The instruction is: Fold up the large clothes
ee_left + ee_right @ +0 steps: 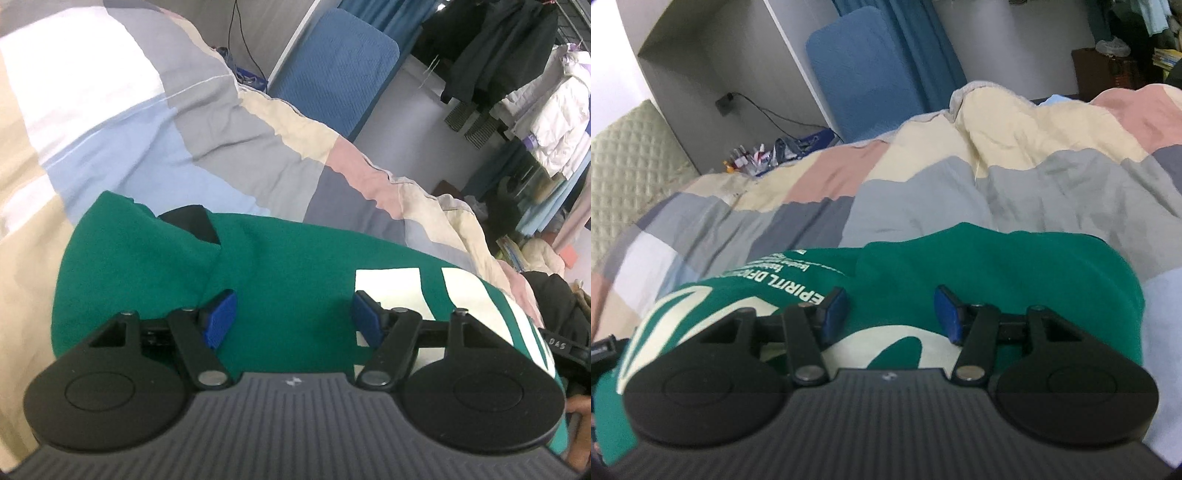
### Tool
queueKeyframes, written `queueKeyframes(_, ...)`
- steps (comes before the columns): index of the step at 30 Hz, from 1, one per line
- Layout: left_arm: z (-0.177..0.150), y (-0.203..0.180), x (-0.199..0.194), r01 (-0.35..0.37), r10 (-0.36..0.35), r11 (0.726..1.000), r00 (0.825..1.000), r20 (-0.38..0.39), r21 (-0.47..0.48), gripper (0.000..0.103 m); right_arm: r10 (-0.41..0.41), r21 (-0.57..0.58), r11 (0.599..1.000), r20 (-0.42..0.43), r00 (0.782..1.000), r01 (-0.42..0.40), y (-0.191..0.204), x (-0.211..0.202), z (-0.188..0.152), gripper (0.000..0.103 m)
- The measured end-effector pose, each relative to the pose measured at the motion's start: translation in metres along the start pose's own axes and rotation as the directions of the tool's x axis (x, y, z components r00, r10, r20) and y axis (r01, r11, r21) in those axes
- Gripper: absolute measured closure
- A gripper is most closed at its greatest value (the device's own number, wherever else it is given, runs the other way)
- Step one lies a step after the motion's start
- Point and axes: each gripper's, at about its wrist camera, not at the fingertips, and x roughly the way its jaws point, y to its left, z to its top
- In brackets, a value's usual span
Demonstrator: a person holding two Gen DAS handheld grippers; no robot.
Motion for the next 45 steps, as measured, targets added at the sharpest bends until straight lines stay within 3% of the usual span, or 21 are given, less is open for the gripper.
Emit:
queueKeyframes(5,-0.004,-0.008,-0.006,-0.013,0.012,1.000,1.000,0.025,0.026,0.030,0.022,0.005,1.000,0.003,1.000,-0.022,-0.004,0.000,-0.001,0.048)
queueKeyframes(9,-0.012,-0.017,-0.038,-0.015,0.014,1.000,0.999,0.045,0.025,0.028,0.044,0.024,0.999,0.011,0.999,-0.044,-0.004,-0.023,-0.001,0.048)
queueKeyframes(15,-0.035,-0.029,-0.103,0.013,-0.017,0.999,0.996,0.083,0.046,0.027,0.063,0.056,0.996,0.059,0.996,-0.066,-0.005,-0.091,-0.004,0.045)
queueKeyframes(19,-0.052,-0.036,-0.135,0.014,-0.018,0.998,0.998,0.058,0.069,0.024,0.046,0.087,0.995,0.045,0.998,-0.049,-0.003,-0.131,-0.010,0.045)
queueKeyframes(20,-0.056,-0.036,-0.142,0.017,-0.020,0.998,0.998,0.062,0.060,0.024,0.044,0.119,0.992,0.033,0.998,-0.048,-0.006,-0.137,-0.013,0.044)
queueKeyframes(22,-0.063,-0.034,-0.154,0.030,-0.030,0.999,0.998,0.052,0.014,0.022,0.057,0.203,0.977,0.013,0.998,-0.059,-0.013,-0.149,-0.023,0.030)
queueKeyframes(24,-0.070,-0.027,-0.161,0.069,-0.068,0.996,0.997,0.024,-0.051,0.021,0.066,0.280,0.958,0.006,0.998,-0.065,-0.021,-0.157,-0.034,0.022)
queueKeyframes(27,-0.083,-0.014,-0.161,0.097,-0.101,0.983,0.995,-0.020,-0.155,0.019,0.104,0.370,0.924,-0.010,0.995,-0.093,-0.032,-0.158,-0.045,0.022)
queueKeyframes(30,-0.092,0.006,-0.146,0.112,-0.139,0.946,0.988,-0.068,-0.305,0.018,0.110,0.436,0.896,-0.043,0.993,-0.081,-0.040,-0.145,-0.053,0.022)
queueKeyframes(35,-0.108,0.038,-0.116,0.171,-0.256,0.819,0.963,-0.081,-0.548,0.018,0.186,0.520,0.844,-0.061,0.981,-0.128,-0.045,-0.114,-0.063,0.023)
queueKeyframes(37,-0.111,0.044,-0.111,0.206,-0.288,0.779,0.957,-0.045,-0.592,0.020,0.187,0.507,0.851,-0.046,0.981,-0.139,-0.040,-0.110,-0.063,0.034)
queueKeyframes(39,-0.110,0.046,-0.110,0.218,-0.289,0.768,0.957,-0.022,-0.602,0.020,0.188,0.466,0.872,-0.035,0.981,-0.151,-0.034,-0.109,-0.058,0.049)
queueKeyframes(41,-0.109,0.045,-0.110,0.244,-0.305,0.766,0.952,-0.002,-0.595,0.030,0.168,0.401,0.904,-0.011,0.986,-0.150,-0.027,-0.113,-0.051,0.063)
queueKeyframes(43,-0.105,0.043,-0.113,0.237,-0.285,0.780,0.959,0.008,-0.580,0.063,0.152,0.342,0.927,0.035,0.988,-0.155,-0.021,-0.121,-0.044,0.082)
queueKeyframes(44,-0.102,0.041,-0.116,0.232,-0.278,0.789,0.961,0.007,-0.568,0.069,0.147,0.323,0.934,0.050,0.988,-0.155,-0.021,-0.124,-0.040,0.085)
queueKeyframes(45,-0.099,0.040,-0.119,0.238,-0.277,0.800,0.961,0.011,-0.551,0.084,0.143,0.304,0.940,0.067,0.987,-0.156,-0.020,-0.128,-0.036,0.088)
